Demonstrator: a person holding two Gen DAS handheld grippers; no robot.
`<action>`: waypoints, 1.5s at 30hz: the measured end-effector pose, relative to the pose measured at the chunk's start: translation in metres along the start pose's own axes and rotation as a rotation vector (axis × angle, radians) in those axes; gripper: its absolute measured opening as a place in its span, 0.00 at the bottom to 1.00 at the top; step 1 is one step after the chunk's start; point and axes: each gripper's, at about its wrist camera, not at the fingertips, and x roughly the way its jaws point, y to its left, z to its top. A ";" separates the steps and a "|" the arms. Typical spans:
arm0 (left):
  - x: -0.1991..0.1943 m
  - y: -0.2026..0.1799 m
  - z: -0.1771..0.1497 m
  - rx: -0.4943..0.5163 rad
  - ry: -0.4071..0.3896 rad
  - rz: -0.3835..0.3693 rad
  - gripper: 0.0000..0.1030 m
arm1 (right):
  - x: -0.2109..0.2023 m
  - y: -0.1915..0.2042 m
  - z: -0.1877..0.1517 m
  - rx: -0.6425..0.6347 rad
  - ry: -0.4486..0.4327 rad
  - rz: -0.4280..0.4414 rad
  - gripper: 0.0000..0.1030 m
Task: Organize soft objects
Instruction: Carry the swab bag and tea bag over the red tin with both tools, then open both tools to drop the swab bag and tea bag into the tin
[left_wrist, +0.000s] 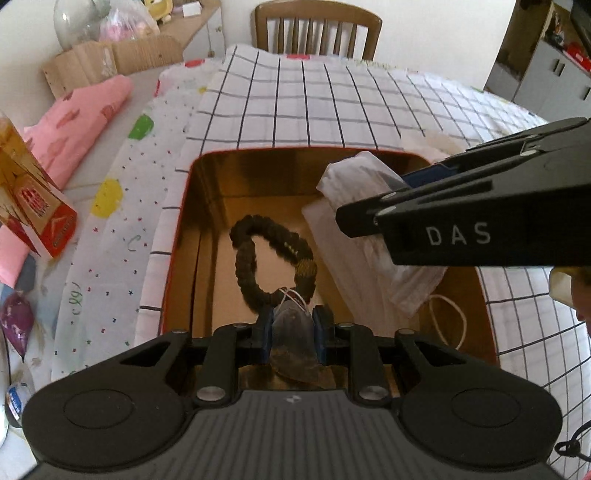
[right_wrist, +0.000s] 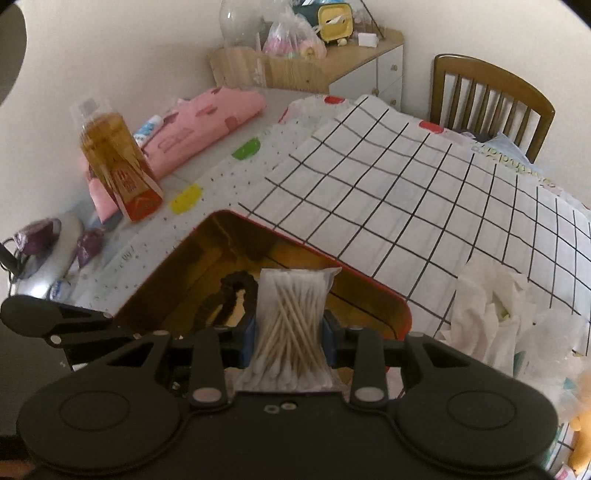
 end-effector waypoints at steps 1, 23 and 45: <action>0.002 -0.001 0.000 0.003 0.008 -0.003 0.21 | 0.002 0.000 -0.001 -0.004 0.004 -0.004 0.34; 0.009 -0.003 0.001 -0.002 0.023 -0.013 0.22 | 0.015 -0.004 -0.010 -0.026 0.043 -0.008 0.50; -0.033 0.000 -0.004 -0.016 -0.080 0.000 0.59 | -0.065 -0.003 -0.018 0.008 -0.121 0.040 0.71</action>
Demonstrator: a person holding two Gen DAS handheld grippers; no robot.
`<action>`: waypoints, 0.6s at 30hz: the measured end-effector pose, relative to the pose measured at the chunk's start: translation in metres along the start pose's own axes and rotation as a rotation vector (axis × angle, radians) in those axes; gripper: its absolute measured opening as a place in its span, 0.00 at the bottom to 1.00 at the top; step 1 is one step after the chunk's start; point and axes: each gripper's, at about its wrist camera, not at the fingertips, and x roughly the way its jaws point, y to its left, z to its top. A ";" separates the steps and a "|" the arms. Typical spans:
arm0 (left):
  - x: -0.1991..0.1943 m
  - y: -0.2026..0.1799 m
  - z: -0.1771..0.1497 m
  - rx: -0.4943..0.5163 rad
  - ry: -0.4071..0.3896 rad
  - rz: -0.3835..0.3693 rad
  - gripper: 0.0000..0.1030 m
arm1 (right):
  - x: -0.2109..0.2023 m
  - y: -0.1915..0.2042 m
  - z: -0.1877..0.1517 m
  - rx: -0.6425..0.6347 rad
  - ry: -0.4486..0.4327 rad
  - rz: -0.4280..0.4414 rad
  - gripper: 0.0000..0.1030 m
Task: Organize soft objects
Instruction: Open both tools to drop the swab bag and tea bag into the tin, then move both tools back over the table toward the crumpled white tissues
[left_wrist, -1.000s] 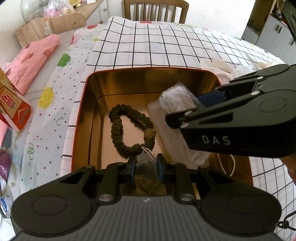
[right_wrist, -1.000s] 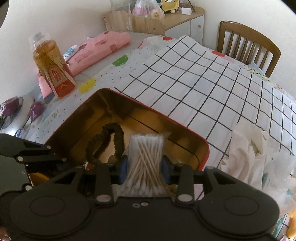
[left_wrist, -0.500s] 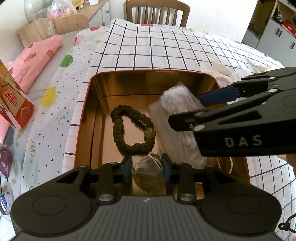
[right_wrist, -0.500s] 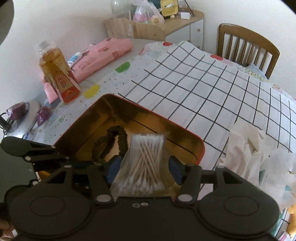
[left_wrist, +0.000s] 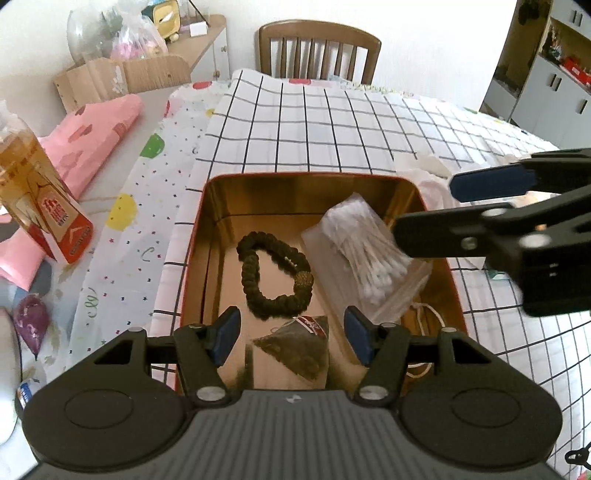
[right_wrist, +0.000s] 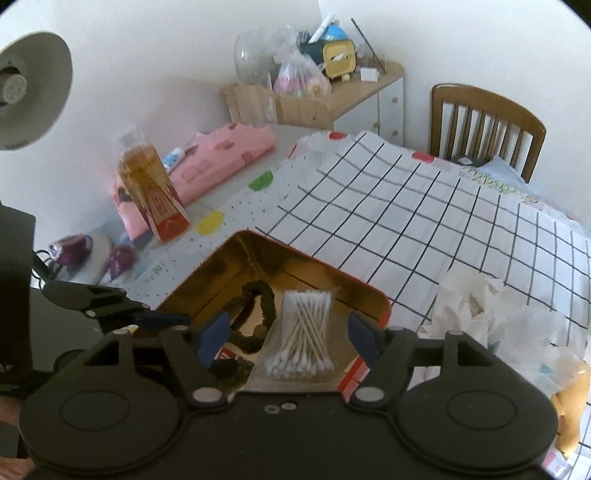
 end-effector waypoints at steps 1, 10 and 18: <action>-0.004 -0.001 0.000 0.002 -0.008 -0.001 0.60 | -0.006 -0.001 -0.001 0.005 -0.011 0.002 0.72; -0.042 -0.012 -0.001 0.032 -0.104 -0.022 0.67 | -0.054 -0.008 -0.016 0.026 -0.111 -0.033 0.80; -0.070 -0.032 -0.005 0.061 -0.180 -0.054 0.78 | -0.103 -0.016 -0.043 0.047 -0.192 -0.072 0.89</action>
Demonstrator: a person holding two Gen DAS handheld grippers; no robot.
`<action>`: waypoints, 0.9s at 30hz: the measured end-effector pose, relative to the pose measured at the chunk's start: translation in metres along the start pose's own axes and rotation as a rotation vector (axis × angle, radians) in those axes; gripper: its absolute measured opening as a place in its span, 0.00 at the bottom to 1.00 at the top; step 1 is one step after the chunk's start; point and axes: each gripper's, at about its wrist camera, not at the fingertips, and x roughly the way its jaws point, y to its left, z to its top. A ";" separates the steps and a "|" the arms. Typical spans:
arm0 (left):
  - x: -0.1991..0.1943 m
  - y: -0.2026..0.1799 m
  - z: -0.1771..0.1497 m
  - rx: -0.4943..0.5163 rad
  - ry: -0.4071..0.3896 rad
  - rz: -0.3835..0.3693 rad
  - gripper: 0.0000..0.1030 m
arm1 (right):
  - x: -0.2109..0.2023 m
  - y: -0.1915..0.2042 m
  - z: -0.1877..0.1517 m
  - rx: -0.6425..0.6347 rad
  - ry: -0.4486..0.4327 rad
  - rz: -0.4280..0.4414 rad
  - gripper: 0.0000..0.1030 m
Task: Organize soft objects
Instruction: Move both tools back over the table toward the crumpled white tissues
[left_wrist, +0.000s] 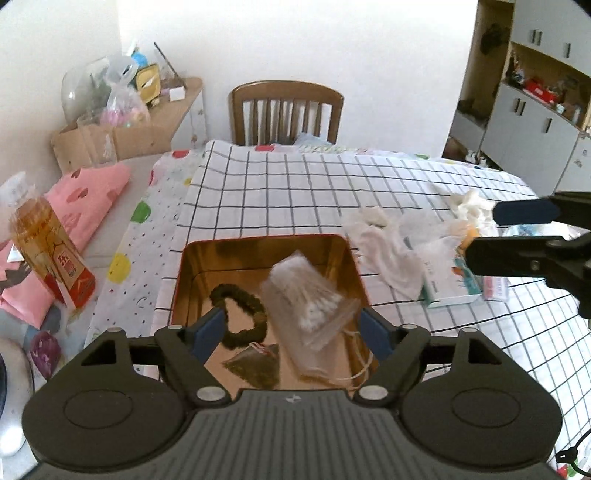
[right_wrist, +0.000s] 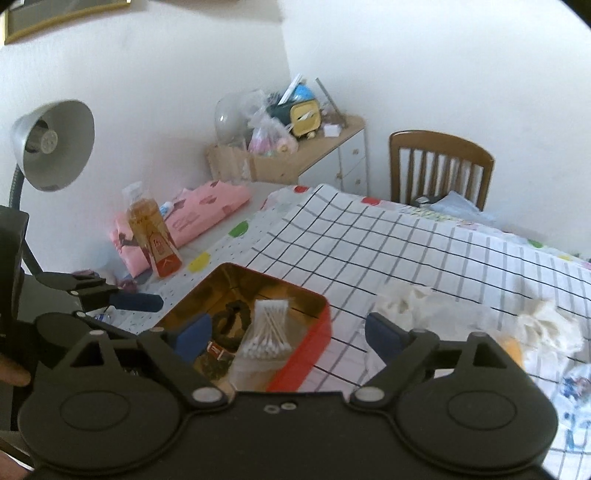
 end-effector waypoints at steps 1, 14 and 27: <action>-0.002 -0.003 0.000 0.003 -0.002 0.000 0.80 | -0.007 -0.003 -0.003 0.005 -0.008 -0.006 0.89; -0.016 -0.055 0.008 0.033 -0.078 -0.109 0.90 | -0.067 -0.046 -0.049 0.086 -0.059 -0.136 0.93; 0.019 -0.088 0.036 -0.055 -0.076 -0.130 0.96 | -0.088 -0.094 -0.081 0.137 -0.047 -0.243 0.93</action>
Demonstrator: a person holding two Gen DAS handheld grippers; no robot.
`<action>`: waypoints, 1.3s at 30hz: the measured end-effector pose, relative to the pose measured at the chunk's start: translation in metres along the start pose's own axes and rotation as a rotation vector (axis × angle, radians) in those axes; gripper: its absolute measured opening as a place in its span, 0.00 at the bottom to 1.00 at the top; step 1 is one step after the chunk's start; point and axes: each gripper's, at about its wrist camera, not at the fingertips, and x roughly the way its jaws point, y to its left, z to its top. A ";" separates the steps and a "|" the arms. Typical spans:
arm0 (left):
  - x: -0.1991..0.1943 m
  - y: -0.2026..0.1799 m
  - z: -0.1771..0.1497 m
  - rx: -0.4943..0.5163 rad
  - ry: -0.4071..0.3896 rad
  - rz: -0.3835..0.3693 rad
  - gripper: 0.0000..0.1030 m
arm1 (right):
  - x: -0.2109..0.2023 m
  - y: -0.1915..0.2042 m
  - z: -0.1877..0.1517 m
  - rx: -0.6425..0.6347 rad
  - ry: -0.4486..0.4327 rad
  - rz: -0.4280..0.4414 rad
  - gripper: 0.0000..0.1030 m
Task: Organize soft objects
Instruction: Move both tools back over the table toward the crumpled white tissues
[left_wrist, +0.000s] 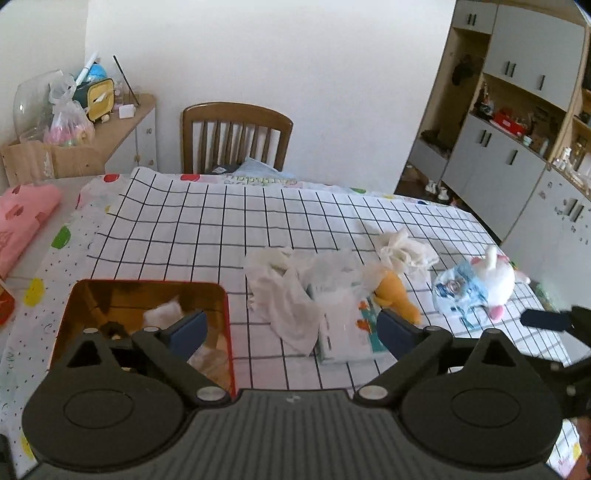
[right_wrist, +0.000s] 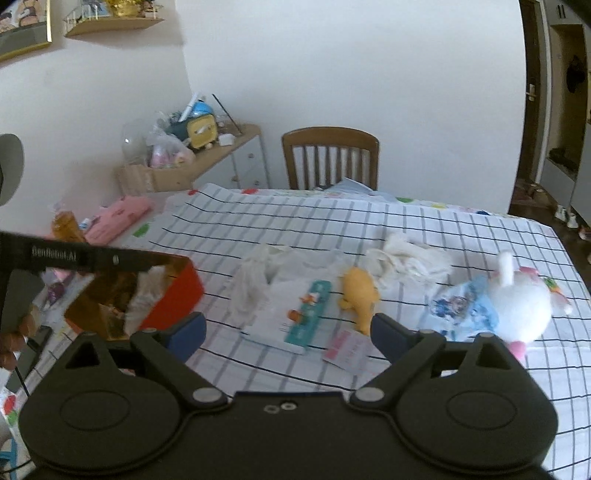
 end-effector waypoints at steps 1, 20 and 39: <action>0.004 -0.002 0.002 0.000 -0.001 0.010 0.96 | 0.002 -0.002 -0.001 -0.004 0.003 -0.008 0.93; 0.123 -0.014 0.039 0.050 0.077 0.153 0.96 | 0.065 -0.047 -0.010 0.017 0.117 0.019 0.92; 0.225 -0.013 0.050 0.048 0.251 0.260 0.96 | 0.120 -0.057 -0.017 -0.013 0.216 0.072 0.84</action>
